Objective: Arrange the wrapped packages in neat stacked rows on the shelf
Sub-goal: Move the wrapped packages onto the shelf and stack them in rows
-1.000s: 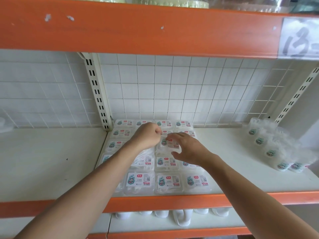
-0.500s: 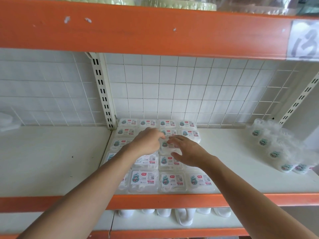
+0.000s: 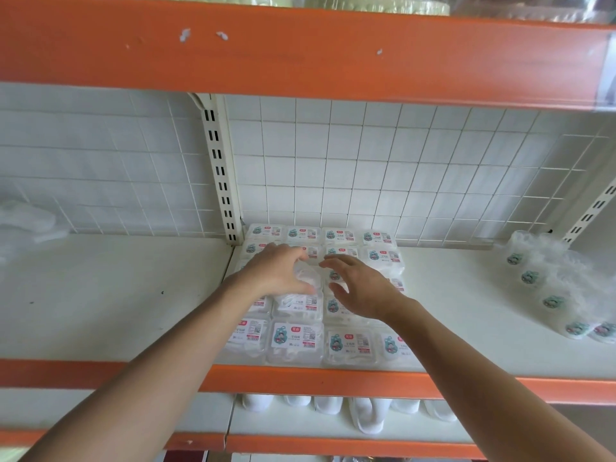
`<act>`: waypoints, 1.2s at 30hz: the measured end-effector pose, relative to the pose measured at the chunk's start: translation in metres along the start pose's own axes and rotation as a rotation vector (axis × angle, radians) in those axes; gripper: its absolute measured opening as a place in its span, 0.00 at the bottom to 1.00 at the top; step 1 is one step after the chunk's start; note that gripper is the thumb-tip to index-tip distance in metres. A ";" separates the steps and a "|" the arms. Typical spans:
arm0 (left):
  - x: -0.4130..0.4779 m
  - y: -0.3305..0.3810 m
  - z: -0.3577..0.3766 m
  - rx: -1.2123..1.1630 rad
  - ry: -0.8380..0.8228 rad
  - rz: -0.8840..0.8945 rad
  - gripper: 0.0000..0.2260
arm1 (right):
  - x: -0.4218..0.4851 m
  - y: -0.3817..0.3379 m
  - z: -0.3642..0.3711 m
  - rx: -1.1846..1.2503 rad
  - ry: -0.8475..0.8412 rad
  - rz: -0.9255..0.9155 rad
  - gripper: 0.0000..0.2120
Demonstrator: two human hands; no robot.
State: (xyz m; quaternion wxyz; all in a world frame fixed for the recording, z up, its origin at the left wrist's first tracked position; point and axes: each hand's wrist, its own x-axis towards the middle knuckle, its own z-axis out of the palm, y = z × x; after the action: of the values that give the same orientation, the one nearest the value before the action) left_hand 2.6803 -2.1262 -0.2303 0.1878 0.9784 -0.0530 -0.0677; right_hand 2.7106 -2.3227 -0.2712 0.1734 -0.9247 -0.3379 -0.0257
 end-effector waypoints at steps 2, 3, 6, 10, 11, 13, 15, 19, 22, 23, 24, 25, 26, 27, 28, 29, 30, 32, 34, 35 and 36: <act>-0.002 0.000 0.002 0.006 -0.012 -0.009 0.35 | 0.001 -0.002 0.002 0.007 -0.002 0.018 0.22; -0.003 0.000 0.003 -0.004 0.000 -0.008 0.35 | 0.001 -0.003 0.003 0.007 0.006 0.023 0.22; -0.003 0.004 0.002 -0.012 0.046 0.028 0.34 | 0.001 -0.003 0.004 0.012 0.050 0.034 0.21; -0.001 0.013 0.000 -0.059 0.089 0.110 0.35 | -0.004 0.003 -0.001 0.063 0.106 0.087 0.21; 0.001 0.016 0.000 -0.075 0.107 0.125 0.35 | -0.005 0.005 -0.003 0.076 0.108 0.093 0.21; 0.006 0.023 0.001 -0.108 0.143 0.157 0.34 | -0.009 0.010 -0.007 0.103 0.095 0.103 0.23; 0.011 0.029 0.003 -0.123 0.184 0.190 0.33 | -0.014 0.013 -0.012 0.141 0.083 0.128 0.25; 0.018 0.044 0.005 -0.188 0.217 0.234 0.34 | -0.025 0.022 -0.021 0.205 0.118 0.192 0.30; 0.022 0.053 0.008 -0.290 0.193 0.245 0.35 | -0.031 0.030 -0.023 0.233 0.149 0.194 0.30; 0.023 0.056 0.009 -0.331 0.183 0.247 0.35 | -0.032 0.032 -0.023 0.246 0.151 0.197 0.30; 0.025 0.059 0.010 -0.379 0.172 0.251 0.35 | -0.033 0.035 -0.023 0.257 0.151 0.204 0.31; 0.026 0.061 0.011 -0.432 0.157 0.252 0.35 | -0.034 0.037 -0.024 0.267 0.152 0.213 0.32; 0.027 0.063 0.011 -0.486 0.141 0.249 0.35 | -0.035 0.039 -0.025 0.280 0.157 0.218 0.33; 0.029 0.065 0.011 -0.534 0.127 0.241 0.35 | -0.036 0.041 -0.027 0.299 0.167 0.219 0.33; 0.030 0.065 0.011 -0.575 0.117 0.232 0.35 | -0.037 0.042 -0.030 0.319 0.182 0.218 0.34; 0.032 0.066 0.011 -0.611 0.109 0.225 0.34 | -0.038 0.043 -0.032 0.329 0.199 0.217 0.34; 0.033 0.066 0.011 -0.639 0.100 0.219 0.34 | -0.039 0.045 -0.034 0.329 0.221 0.215 0.34; 0.035 0.066 0.012 -0.652 0.078 0.207 0.33 | -0.041 0.048 -0.038 0.299 0.262 0.207 0.35; 0.037 0.066 0.014 -0.619 0.062 0.195 0.33 | -0.041 0.051 -0.041 0.247 0.280 0.203 0.35; 0.038 0.066 0.014 -0.599 0.060 0.189 0.33 | -0.041 0.051 -0.042 0.224 0.282 0.202 0.34; 0.039 0.066 0.015 -0.582 0.059 0.185 0.33 | -0.041 0.052 -0.042 0.207 0.283 0.199 0.34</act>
State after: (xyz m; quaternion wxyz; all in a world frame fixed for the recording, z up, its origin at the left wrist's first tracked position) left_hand 2.7118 -2.1975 -0.2236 0.4671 0.8761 -0.1147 -0.0343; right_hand 2.7148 -2.3996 -0.2547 0.3151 -0.9180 -0.2177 -0.1031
